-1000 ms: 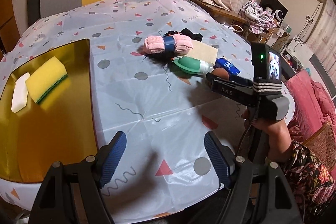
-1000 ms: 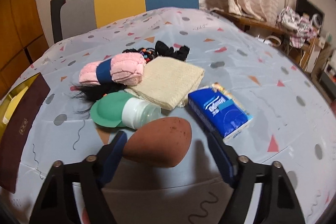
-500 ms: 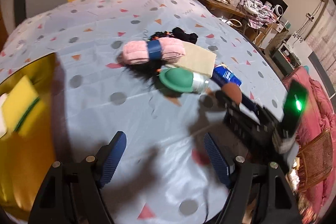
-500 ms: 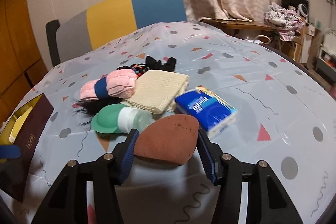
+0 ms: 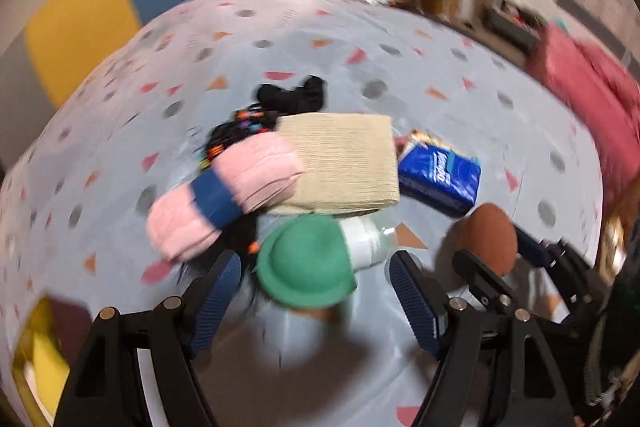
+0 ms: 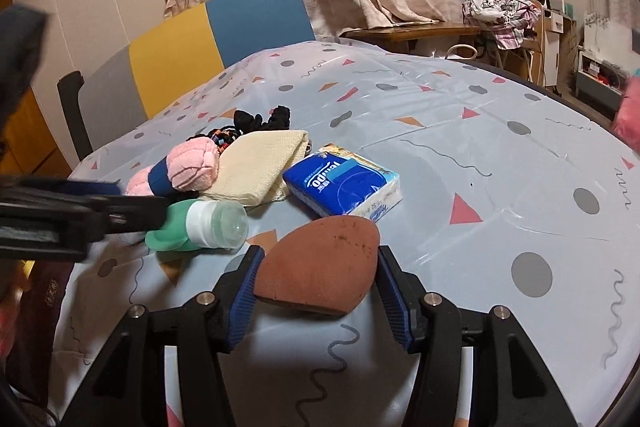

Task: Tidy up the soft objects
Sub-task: 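Grasp the green-capped bottle with the left tool while the right holds the brown sponge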

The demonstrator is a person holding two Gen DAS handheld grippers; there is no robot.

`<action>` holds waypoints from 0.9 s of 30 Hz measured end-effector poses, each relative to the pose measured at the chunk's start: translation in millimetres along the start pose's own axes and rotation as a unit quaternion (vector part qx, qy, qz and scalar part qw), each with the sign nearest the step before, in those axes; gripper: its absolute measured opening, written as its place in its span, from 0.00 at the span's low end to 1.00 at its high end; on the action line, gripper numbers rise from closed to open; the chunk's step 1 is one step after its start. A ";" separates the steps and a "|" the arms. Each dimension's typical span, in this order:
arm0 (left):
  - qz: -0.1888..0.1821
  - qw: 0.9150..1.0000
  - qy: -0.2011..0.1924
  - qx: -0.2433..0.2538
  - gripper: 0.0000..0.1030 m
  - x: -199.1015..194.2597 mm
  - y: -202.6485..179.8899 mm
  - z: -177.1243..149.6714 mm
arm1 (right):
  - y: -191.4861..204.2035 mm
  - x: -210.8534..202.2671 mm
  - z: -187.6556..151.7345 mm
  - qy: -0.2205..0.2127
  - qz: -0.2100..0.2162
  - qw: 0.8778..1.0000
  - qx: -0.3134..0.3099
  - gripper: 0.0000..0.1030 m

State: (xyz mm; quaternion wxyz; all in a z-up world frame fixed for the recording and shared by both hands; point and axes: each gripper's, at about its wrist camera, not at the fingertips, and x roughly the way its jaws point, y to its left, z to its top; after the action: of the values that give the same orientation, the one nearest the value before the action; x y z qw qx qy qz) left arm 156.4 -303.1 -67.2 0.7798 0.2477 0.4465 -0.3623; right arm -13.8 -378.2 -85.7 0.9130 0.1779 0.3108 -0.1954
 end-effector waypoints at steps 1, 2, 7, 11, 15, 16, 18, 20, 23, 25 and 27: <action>-0.010 1.000 0.003 0.012 0.76 5.2 -2.3 3.1 | -0.4 0.3 -0.4 0.001 0.001 1.000 0.001 0.56; -0.024 0.999 0.009 0.022 0.76 11.4 -4.5 6.2 | -1.3 0.7 -0.5 0.002 0.002 1.000 0.003 0.57; -0.024 0.997 0.036 0.068 0.76 32.9 -12.3 11.9 | -5.3 2.0 -2.3 0.006 0.006 1.000 0.013 0.58; -0.019 0.997 0.045 0.058 0.76 38.0 -6.8 7.8 | -4.7 2.9 -3.0 0.007 0.007 1.000 0.013 0.58; -0.029 0.995 0.044 0.085 0.76 30.5 -12.2 1.0 | -6.6 3.0 -3.5 0.008 0.010 1.000 0.018 0.58; -0.035 0.994 0.042 0.091 0.75 28.5 -15.2 1.4 | -6.5 3.3 -3.4 0.008 0.010 1.000 0.018 0.58; -0.035 0.993 0.040 0.102 0.75 23.9 -17.7 3.2 | -7.3 2.9 -3.7 0.006 0.011 1.000 0.020 0.58; -0.039 0.993 0.048 0.104 0.75 25.7 -16.1 5.3 | -7.8 4.6 -3.6 0.010 0.012 1.000 0.023 0.58; -0.020 0.991 0.056 0.123 0.77 36.0 -16.8 7.5 | -6.9 4.4 -3.6 0.009 0.012 1.000 0.021 0.58; 0.000 0.989 0.062 0.134 0.77 47.5 -18.0 7.0 | -7.6 5.0 -3.7 0.009 0.014 1.000 0.023 0.58; 0.005 0.990 0.069 0.122 0.78 54.1 -14.1 3.9 | -8.0 4.7 -4.0 0.009 0.015 1.000 0.024 0.58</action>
State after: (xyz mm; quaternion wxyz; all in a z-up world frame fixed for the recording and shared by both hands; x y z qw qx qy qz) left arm 165.7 -333.2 -113.6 0.7130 0.3679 0.4499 -0.3922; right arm -16.1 -384.5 -93.4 0.9084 0.2065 0.3115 -0.1876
